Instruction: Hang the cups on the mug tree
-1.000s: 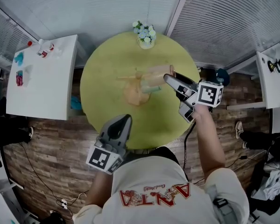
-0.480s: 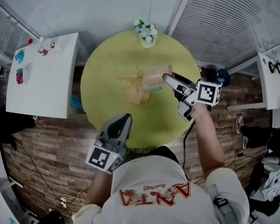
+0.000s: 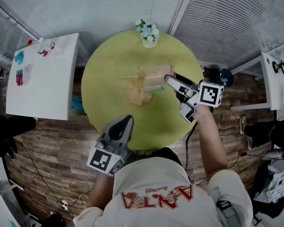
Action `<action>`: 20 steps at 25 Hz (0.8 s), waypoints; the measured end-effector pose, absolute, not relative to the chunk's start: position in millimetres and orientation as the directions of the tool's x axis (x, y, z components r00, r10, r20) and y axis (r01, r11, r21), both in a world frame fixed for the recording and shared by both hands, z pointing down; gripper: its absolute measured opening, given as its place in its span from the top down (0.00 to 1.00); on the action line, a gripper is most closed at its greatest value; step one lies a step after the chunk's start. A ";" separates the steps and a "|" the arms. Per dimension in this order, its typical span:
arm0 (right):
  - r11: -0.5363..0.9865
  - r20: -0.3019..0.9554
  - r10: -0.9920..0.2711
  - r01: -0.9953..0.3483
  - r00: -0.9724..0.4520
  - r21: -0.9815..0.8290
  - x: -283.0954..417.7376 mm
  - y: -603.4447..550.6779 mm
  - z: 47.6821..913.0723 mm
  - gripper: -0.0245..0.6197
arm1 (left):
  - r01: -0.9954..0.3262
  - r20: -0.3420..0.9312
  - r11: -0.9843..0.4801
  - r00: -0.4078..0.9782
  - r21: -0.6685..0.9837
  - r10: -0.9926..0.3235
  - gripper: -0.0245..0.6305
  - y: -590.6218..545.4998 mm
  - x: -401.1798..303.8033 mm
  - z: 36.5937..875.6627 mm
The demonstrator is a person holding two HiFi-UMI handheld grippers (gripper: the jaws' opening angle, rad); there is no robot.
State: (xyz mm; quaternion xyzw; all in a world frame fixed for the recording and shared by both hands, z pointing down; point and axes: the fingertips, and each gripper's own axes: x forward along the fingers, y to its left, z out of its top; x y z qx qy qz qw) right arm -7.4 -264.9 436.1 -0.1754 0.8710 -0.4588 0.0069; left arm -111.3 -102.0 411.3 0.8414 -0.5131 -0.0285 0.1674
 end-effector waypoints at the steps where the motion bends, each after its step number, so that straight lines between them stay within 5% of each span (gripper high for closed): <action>1: 0.525 0.145 -0.314 -0.299 -0.938 -0.797 -7.3 -264.7 435.4 0.55 | -0.854 0.124 -0.417 0.471 0.311 -0.873 0.95 -101.9 -111.7 411.5; 13: 0.592 0.179 -0.471 -0.460 -0.864 -0.661 44.0 -259.7 420.5 0.49 | -0.853 0.108 -0.424 0.473 0.304 -0.874 0.95 -103.5 -110.0 404.6; 20: 0.691 0.100 -0.580 -0.553 -0.808 -0.466 60.5 -207.7 382.6 0.72 | -0.850 0.072 -0.444 0.481 0.285 -0.874 0.95 -99.9 -106.6 382.7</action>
